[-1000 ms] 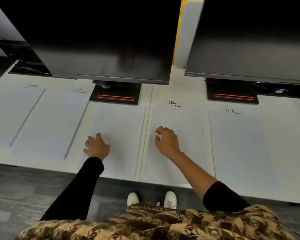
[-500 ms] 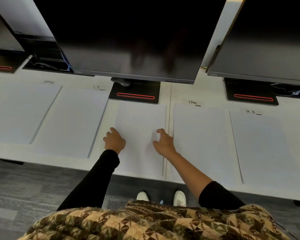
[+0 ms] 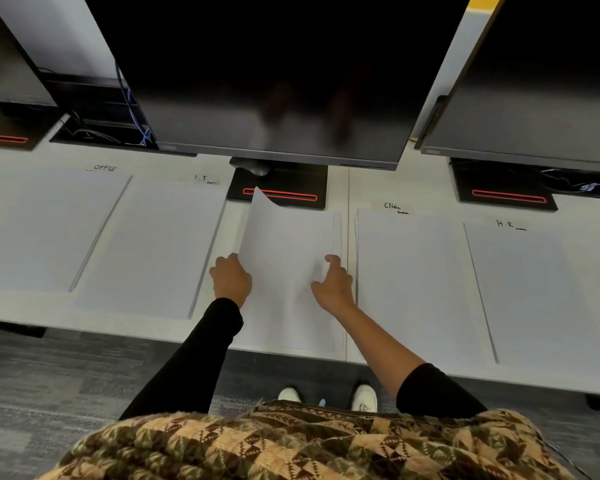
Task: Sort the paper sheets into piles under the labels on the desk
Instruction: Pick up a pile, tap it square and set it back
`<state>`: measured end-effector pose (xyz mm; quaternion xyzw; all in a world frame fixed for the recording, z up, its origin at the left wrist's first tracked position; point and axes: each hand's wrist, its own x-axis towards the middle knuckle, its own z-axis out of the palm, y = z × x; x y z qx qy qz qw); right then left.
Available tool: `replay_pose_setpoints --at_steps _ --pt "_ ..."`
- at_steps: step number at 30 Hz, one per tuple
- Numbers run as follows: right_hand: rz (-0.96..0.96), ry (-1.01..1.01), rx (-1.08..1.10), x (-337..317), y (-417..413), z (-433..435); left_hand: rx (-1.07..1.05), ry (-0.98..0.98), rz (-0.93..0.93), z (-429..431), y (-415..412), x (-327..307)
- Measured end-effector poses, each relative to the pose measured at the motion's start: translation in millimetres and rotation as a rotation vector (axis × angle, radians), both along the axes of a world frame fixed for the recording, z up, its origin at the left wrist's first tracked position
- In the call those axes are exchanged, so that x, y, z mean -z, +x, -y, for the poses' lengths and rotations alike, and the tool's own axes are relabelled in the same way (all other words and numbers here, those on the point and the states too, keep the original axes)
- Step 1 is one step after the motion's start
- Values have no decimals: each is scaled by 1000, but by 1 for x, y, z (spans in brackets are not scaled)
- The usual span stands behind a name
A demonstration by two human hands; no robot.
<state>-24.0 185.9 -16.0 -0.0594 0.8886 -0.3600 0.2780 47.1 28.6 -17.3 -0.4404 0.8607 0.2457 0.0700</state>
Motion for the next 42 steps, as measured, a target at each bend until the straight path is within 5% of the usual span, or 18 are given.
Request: replay_pose_setpoints --at_steps 4,10,14,20,28,36,42 --pt "-5 -17 63 3 -2 4 14 -51 -60 -4 4 1" --pt "-5 -117 210 4 -11 3 -149 400 -530 8 5 -15" --pt "-38 -413 342 -22 -28 2 -82 517 -791 13 8 -62" --pt "-440 -747 367 -84 -46 4 -64 533 -1082 26 0 -100" --pt "-263 -533 288 -48 -39 -11 -97 488 -810 9 -14 -79" --pt "-372 -663 524 -84 -85 -69 16 501 -896 -44 -63 -104" --pt "-423 -521 726 -74 -132 -172 123 602 -641 -136 -100 -76"
